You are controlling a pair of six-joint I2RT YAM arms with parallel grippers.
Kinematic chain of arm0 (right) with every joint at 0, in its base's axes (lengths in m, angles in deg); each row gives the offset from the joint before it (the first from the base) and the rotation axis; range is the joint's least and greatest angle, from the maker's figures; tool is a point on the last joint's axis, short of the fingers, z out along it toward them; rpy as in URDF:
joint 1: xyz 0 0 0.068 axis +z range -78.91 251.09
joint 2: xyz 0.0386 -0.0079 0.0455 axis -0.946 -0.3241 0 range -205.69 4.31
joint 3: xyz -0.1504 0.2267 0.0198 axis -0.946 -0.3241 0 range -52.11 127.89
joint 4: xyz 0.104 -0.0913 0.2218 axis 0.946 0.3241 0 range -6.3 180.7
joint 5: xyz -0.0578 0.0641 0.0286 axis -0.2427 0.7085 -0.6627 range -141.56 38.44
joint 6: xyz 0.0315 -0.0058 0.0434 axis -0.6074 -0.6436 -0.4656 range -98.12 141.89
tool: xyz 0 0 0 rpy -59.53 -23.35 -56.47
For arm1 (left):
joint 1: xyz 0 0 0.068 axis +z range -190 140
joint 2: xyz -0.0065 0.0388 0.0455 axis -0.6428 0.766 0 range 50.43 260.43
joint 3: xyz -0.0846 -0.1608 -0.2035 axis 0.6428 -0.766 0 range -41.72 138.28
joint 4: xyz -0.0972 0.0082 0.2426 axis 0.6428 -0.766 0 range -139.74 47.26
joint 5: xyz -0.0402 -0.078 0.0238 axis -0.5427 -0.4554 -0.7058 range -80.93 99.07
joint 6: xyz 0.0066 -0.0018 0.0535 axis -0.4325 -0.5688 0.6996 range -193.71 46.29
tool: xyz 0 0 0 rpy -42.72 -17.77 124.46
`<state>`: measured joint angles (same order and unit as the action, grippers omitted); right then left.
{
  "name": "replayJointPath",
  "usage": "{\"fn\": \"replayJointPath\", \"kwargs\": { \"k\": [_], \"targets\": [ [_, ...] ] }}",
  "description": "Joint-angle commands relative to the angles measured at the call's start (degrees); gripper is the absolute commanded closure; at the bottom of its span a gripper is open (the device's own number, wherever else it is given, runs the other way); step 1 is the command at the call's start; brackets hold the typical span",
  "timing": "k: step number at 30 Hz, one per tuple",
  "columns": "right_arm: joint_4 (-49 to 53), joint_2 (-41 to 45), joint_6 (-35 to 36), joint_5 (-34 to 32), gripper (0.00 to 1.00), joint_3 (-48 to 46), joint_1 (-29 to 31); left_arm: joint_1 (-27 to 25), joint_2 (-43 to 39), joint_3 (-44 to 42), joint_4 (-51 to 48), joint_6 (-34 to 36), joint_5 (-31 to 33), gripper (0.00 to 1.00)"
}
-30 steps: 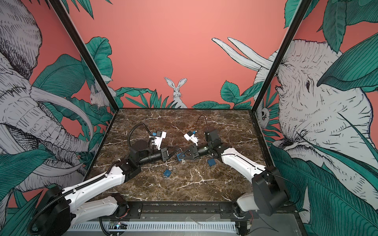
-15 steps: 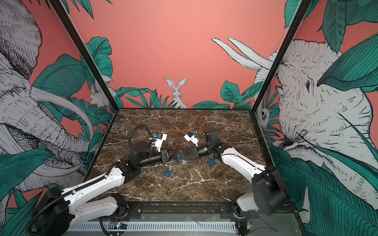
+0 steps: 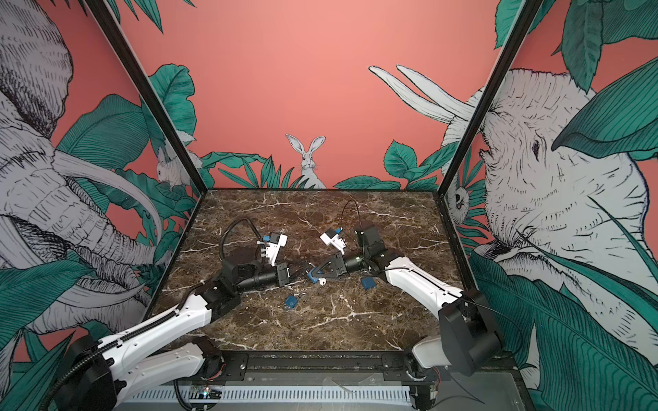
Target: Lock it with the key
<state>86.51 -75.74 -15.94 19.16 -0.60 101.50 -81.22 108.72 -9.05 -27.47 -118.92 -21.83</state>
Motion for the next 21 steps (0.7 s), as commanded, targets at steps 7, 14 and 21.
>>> {"fn": "replayJointPath", "kwargs": {
  "k": [7,14,21],
  "targets": [
    [3.63,1.31,12.03,-9.61,1.00,6.68,0.06,0.69,0.87,8.17,-15.35,4.96,-19.64,1.00],
    [5.26,1.12,13.34,-9.97,1.00,6.88,0.92,0.69,1.66,10.02,-16.01,5.42,-19.89,0.84],
    [5.45,0.69,13.61,-9.75,1.00,6.94,1.47,2.48,1.80,9.90,-13.09,3.93,-19.23,0.83]
  ]
}}
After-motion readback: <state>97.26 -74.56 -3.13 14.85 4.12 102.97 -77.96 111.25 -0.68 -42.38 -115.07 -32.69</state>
